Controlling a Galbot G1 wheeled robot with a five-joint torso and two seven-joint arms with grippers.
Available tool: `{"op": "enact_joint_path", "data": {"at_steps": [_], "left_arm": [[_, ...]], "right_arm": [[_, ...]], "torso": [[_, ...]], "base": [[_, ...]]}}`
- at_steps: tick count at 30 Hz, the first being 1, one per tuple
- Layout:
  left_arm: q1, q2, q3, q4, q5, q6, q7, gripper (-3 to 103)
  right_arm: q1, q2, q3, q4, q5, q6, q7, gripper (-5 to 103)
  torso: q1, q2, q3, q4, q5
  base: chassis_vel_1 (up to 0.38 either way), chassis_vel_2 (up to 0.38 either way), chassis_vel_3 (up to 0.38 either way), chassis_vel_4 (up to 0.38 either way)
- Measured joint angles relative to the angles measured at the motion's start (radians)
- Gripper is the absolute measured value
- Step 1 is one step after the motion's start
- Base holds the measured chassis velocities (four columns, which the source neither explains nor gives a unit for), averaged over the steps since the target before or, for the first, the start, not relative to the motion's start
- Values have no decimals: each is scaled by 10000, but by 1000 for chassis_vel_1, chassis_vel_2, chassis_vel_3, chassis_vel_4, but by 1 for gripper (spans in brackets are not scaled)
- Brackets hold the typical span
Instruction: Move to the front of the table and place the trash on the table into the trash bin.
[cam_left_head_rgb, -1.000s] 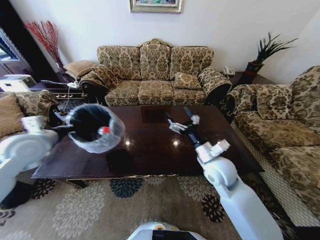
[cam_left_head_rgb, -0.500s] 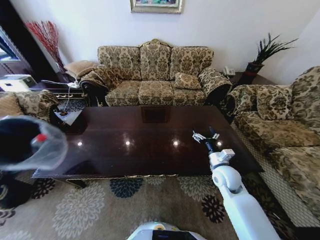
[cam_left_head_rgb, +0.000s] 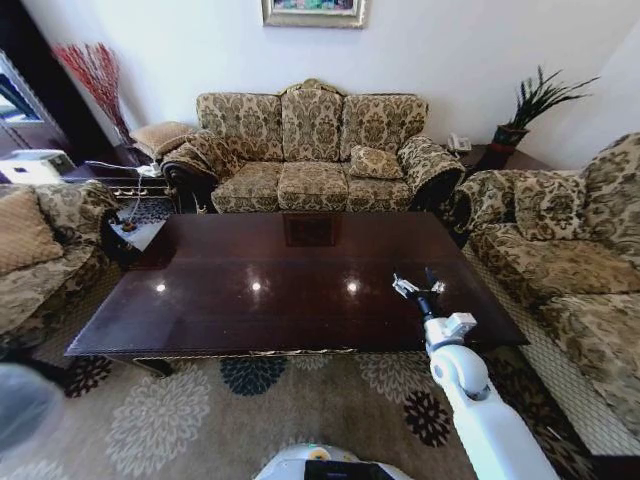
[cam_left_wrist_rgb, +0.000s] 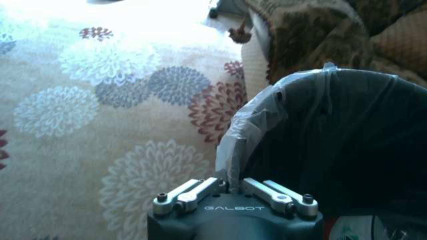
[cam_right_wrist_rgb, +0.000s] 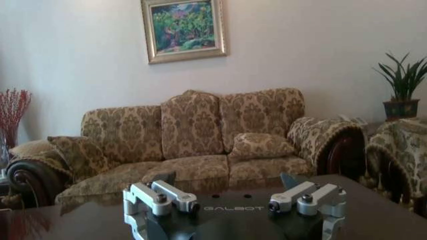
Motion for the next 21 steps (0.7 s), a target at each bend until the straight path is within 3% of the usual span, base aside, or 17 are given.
{"op": "enact_joint_path", "data": {"at_steps": [10,15,21], "left_arm": [[-1006,-733,1997,2369,1282,-650,570,0],[-2296,-932,3131,4322,2225,-875,1218,0],[-3004,-1053,3591,5129,2602,-1025,1527,0]], "right_arm": [[-823,256,-27,482,-312,2,34,100],[-1410,218,-188,854,-726,63,66,100],[-1510,209,-312,961,-954,-5,223,100]], "torso": [[0,0,0,1,-6],[0,0,1,-2,-2],[1,-2,2,4,4]], "base": [[0,0,0,0],[0,0,0,0],[0,0,0,0]]}}
